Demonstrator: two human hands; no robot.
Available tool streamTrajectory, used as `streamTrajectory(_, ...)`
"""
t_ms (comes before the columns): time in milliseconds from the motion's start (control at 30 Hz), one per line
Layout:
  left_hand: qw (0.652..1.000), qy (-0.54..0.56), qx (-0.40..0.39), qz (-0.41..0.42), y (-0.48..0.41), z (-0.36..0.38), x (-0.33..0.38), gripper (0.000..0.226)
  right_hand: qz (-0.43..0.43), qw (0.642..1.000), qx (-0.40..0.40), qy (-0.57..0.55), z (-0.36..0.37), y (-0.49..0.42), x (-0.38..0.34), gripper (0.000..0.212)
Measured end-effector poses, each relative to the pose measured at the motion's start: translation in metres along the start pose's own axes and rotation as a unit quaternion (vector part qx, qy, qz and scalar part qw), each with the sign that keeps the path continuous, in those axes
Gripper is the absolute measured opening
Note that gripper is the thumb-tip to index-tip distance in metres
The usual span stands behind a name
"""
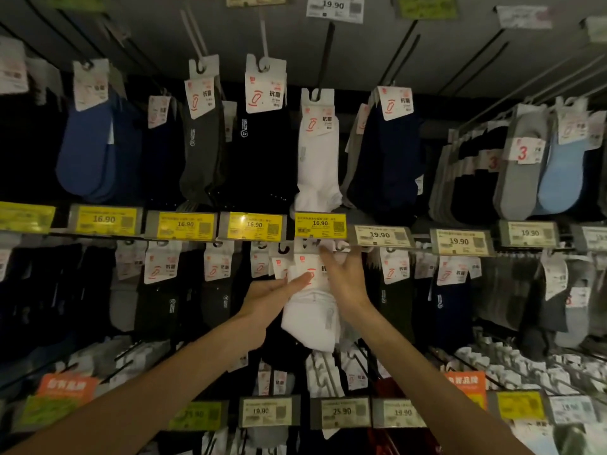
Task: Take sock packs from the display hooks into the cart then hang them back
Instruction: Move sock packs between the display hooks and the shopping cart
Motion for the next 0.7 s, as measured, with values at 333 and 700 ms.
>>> streamTrajectory(333,0.990,-0.095,0.093,0.045,-0.021,-0.036,-0.040,0.016,-0.254,0.845,0.053,0.468,0.018,0.006,0.033,0.052)
streamTrajectory(700,0.986,-0.108,0.128,-0.006,-0.027,-0.075,-0.065,0.020,-0.088,0.709,-0.096,0.694,0.057,-0.080,0.123,0.075)
Point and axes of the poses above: each hand's wrist, its own y-axis away from the middle knuckle, its own z-axis out of the palm, x = y × z, the point moved 7 cm from there along -y, towards the middle knuckle, and after that the axes turned 8 degrees about z, right-handed, at the moved point
